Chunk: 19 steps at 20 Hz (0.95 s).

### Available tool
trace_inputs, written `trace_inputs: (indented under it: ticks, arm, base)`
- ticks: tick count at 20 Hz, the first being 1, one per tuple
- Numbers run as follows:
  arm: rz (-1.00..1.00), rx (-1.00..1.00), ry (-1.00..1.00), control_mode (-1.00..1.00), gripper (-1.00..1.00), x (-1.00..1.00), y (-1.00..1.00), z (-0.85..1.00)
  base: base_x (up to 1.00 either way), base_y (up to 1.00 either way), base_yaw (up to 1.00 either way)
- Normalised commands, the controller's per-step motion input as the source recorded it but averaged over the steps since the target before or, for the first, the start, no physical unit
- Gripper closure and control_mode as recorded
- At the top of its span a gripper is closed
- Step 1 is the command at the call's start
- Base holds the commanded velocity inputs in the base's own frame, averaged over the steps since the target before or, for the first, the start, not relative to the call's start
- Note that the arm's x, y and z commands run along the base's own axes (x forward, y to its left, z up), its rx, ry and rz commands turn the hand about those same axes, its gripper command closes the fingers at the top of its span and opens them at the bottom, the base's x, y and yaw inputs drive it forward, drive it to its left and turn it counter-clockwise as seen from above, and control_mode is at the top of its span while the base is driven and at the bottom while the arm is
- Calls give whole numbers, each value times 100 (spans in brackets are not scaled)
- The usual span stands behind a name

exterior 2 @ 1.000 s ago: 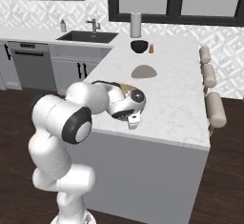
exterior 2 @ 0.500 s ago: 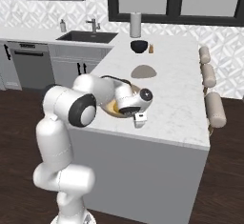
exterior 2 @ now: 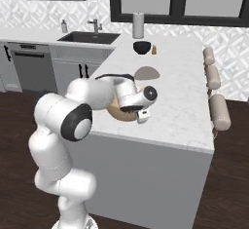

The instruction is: Open the cabinet, pick up the bread from the cabinet and place it in the basket. Then move the basket to the dining counter.

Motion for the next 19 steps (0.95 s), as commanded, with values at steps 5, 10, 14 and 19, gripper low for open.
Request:
trace_inputs:
  ticks: [5,10,14,19]
  arm:
    - [17,-16,-13,-100,-100,-66,49,81]
    - [19,-5,-2,-100,-100,-79,59,71]
    - [21,-1,2,-100,-100,-69,88,70]
    - [26,-7,2,-100,-100,-76,56,85]
  base:
    - [0,0,0]
    - [0,0,0]
    - [0,0,0]
    - [0,0,0]
